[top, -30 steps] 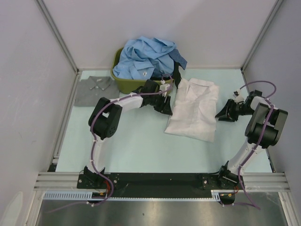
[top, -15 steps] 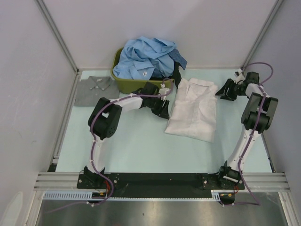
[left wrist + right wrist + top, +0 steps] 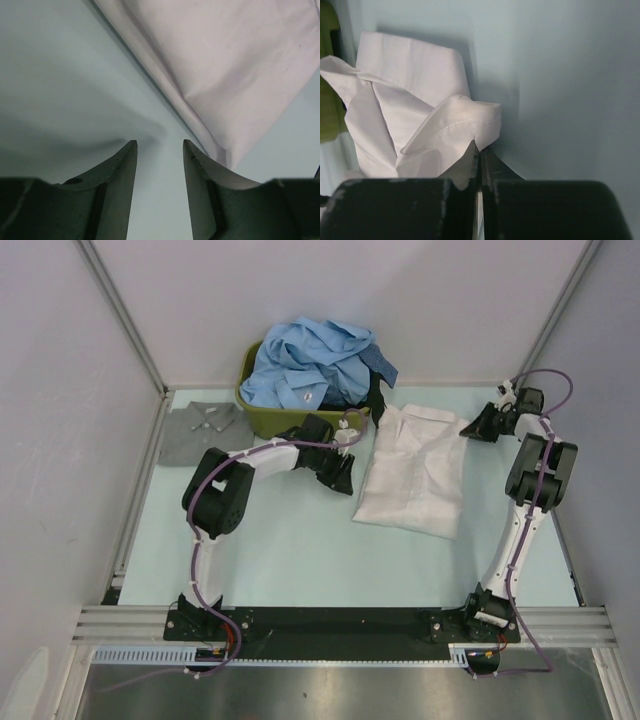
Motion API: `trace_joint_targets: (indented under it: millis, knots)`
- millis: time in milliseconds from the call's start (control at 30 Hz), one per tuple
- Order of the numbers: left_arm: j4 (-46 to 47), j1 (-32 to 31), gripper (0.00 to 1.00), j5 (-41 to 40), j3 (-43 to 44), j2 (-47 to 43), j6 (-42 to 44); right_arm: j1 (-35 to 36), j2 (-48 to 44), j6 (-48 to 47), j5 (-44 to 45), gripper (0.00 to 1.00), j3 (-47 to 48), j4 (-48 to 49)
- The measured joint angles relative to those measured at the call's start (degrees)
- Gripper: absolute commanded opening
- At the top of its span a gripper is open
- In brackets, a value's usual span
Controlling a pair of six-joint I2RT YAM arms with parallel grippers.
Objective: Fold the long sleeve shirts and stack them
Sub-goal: Fold the shirt
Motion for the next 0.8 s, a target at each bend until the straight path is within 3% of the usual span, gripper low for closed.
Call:
trace_joint_targets:
  millis: [100,233,400,467,567,600,800]
  knots:
    - [-0.39,0.11,0.45,0.0,0.02,0.0,0.46,-0.37,2.49,0.61,-0.52,0.0,3.98,0.7]
    - [-0.98,0.17,0.48,0.0,0.35,0.02,1.07,-0.35,5.03,1.92,-0.76,0.5,8.66,1.55]
    - [-0.59,0.57,0.53,1.14,0.87,-0.04,1.44,-0.59,3.91,2.19,-1.88,0.61,8.04,1.66]
    - [0.57,0.92,0.56,3.04,0.42,-0.46,1.03,-1.33,0.13,2.16,-2.75,0.73,2.64,1.77]
    - [2.54,0.98,0.66,6.45,-0.87,-2.49,-0.42,-3.52,-10.4,2.21,-5.81,0.77,-9.86,0.5]
    - [2.99,0.9,0.74,7.52,-1.05,-3.17,-0.7,-4.13,-14.91,2.25,-7.28,0.78,-14.14,0.13]
    - [10.54,-3.45,0.82,15.26,-1.09,-6.03,-8.79,-2.99,-44.41,6.38,-16.65,0.73,-38.88,1.88]
